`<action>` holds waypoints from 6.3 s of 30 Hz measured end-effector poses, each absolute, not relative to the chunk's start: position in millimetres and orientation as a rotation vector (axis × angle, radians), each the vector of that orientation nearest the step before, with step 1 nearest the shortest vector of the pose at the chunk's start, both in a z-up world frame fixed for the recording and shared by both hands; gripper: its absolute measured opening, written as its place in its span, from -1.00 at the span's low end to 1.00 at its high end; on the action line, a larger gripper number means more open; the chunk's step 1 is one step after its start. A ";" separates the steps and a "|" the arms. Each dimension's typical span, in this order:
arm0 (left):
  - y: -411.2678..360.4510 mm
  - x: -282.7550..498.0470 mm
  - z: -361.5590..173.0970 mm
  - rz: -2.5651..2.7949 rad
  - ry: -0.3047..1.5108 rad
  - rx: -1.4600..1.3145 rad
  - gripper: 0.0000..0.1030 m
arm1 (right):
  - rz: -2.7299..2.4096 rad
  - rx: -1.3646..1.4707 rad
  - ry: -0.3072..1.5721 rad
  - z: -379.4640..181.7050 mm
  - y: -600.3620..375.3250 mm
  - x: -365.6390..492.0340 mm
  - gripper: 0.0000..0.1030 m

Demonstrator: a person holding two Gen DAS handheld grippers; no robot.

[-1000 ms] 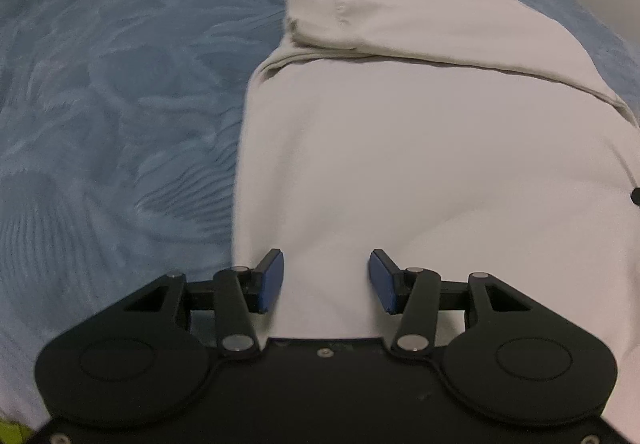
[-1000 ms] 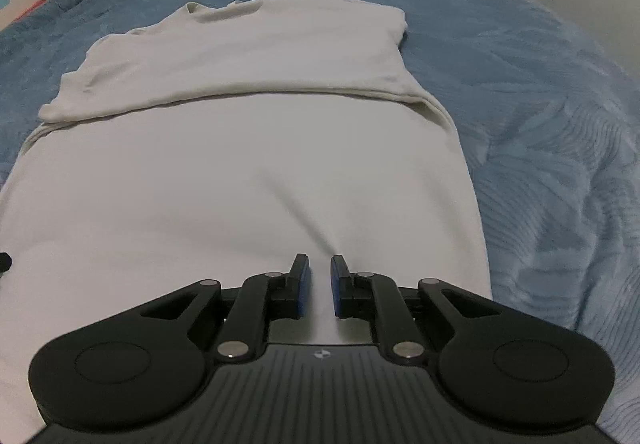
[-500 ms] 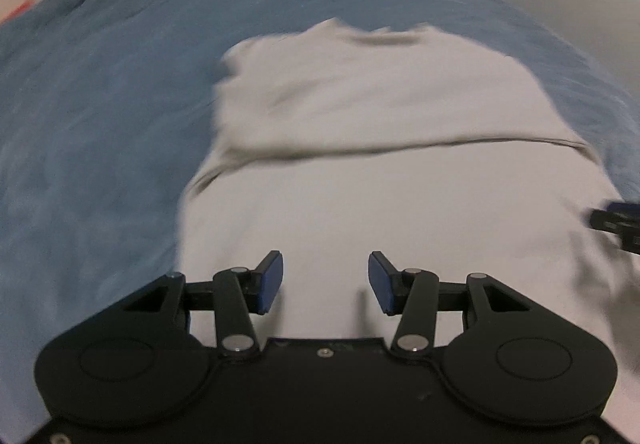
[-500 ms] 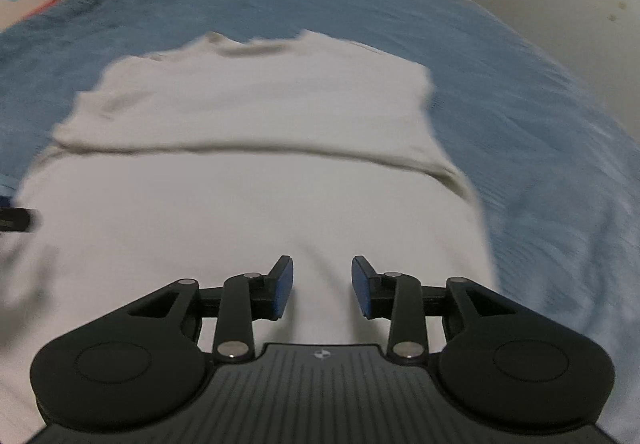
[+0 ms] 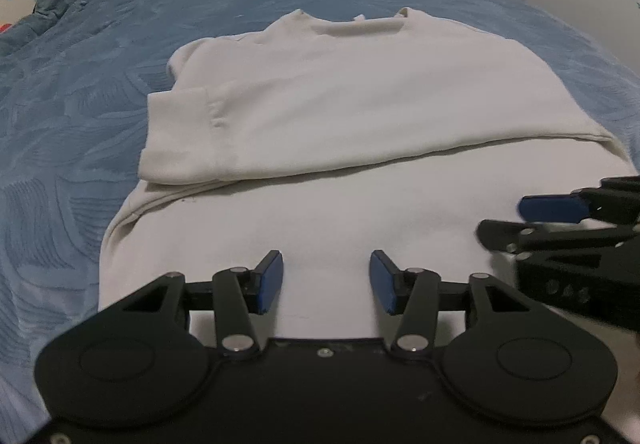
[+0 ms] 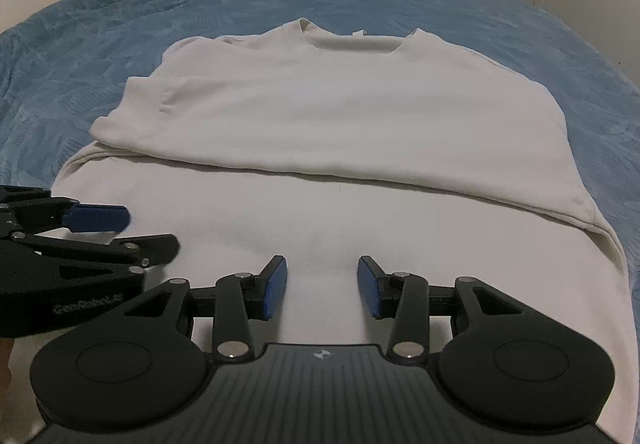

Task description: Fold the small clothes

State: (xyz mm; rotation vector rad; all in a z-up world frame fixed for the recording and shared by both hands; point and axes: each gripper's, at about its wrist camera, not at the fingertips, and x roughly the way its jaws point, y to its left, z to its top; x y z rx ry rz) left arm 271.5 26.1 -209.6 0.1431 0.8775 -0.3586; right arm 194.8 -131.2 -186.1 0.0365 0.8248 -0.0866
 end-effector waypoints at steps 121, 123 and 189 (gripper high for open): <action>177.8 96.6 -162.5 -0.245 1.203 -0.052 -1.00 | -0.225 0.432 0.940 -146.7 -264.2 -80.9 -0.87; 175.9 96.4 -153.4 -0.232 1.175 -0.020 -1.00 | -0.222 0.421 0.925 -139.9 -264.6 -82.8 -0.87; 170.8 333.9 -156.8 -0.342 0.809 0.063 -0.15 | -0.290 0.283 0.563 -130.3 -314.8 133.0 -0.02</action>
